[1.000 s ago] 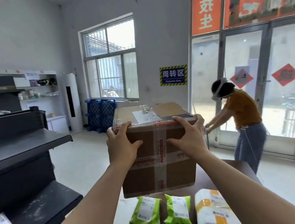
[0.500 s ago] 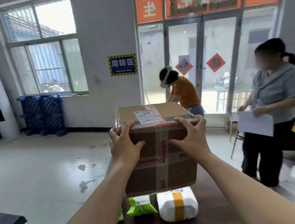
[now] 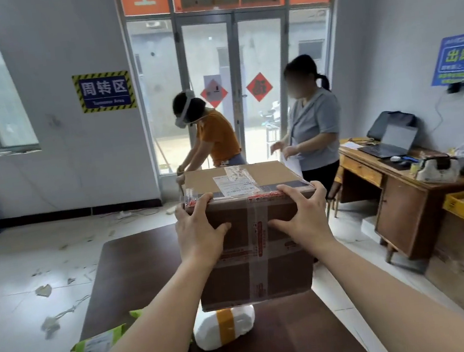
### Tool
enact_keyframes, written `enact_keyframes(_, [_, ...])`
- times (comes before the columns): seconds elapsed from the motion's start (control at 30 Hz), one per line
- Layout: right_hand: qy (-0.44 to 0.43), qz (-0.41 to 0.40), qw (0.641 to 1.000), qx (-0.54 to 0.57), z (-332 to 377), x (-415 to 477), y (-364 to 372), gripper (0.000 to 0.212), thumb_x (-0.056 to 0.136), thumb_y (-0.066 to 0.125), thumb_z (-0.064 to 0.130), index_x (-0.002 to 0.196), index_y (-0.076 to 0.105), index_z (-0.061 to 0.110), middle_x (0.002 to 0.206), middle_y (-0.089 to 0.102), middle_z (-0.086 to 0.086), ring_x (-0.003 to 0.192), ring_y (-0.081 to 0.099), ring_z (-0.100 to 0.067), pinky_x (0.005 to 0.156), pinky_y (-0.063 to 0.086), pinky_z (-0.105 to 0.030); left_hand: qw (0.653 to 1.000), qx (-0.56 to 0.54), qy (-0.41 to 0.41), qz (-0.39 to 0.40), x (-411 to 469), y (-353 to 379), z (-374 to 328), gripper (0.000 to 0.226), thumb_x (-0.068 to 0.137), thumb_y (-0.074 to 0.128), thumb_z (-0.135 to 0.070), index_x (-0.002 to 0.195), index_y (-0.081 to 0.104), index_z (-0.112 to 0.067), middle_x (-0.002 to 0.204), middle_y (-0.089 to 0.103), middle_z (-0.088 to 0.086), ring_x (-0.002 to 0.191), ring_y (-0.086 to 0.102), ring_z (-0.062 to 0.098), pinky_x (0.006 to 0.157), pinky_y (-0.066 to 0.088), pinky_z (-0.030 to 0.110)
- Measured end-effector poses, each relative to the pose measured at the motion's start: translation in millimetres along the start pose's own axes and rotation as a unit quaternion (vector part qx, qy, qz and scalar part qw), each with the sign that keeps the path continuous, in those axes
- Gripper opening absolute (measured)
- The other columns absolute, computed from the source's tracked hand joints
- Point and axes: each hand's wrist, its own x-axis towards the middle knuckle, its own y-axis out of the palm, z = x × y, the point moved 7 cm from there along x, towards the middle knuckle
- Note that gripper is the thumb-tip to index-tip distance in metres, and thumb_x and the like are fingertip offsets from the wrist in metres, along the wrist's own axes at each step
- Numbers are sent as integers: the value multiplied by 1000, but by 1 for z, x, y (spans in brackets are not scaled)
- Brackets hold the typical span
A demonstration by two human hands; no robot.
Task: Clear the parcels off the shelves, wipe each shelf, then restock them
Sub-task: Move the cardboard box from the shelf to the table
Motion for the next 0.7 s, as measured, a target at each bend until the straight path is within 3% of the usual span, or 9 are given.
enact_keyframes(0.37, [22,4,999,-42,-117,44,-24,75,67,85,39,133,48,40,147,4,3,140,14,-30,115,22,-41,999,-36,0,39,20,130,-41,65,76,76,-31,131,42,-41,137,29,8,122,41,31,106,37,43])
enact_keyframes(0.7, [29,67,997,-31,-193,50,13,73,70,84,35,134,48,37,145,6,6,138,16,-26,114,24,-38,997,-13,-64,50,9,218,-10,66,75,78,-34,130,42,-41,142,26,7,127,38,33,105,37,44])
